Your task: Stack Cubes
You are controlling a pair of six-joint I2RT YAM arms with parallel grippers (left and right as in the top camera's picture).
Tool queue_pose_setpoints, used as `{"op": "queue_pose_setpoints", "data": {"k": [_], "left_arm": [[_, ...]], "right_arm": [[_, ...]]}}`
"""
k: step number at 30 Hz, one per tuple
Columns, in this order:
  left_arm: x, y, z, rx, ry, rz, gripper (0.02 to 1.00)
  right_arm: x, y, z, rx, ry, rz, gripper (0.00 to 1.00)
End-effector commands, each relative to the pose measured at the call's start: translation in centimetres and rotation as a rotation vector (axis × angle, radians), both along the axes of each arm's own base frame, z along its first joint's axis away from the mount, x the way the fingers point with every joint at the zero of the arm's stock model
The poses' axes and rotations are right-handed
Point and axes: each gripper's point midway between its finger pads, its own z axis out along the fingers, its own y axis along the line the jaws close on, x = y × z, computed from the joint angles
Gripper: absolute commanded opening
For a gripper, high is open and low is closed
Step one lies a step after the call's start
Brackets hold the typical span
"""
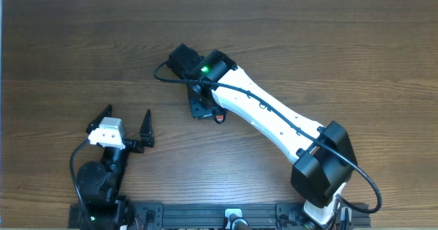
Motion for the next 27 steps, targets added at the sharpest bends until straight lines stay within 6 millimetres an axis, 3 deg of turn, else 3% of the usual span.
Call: {"op": "queue_pose_setpoints", "data": {"k": [1, 12, 19, 27], "left_arm": [[0.0, 0.0, -0.2, 0.010, 0.001, -0.006, 0.998], [0.0, 0.0, -0.2, 0.010, 0.001, -0.006, 1.000], [0.0, 0.0, -0.2, 0.010, 0.001, -0.006, 1.000], [0.0, 0.0, -0.2, 0.010, 0.001, -0.006, 1.000]], "right_arm": [[0.7, -0.5, 0.0, -0.007, -0.019, -0.008, 0.012], [0.8, -2.7, 0.3, -0.055, 0.002, -0.043, 0.012], [0.1, -2.6, 1.9, -0.028, -0.069, -0.018, 0.012], [-0.5, -2.2, 0.7, 0.021, -0.066, -0.013, 0.012]]}}
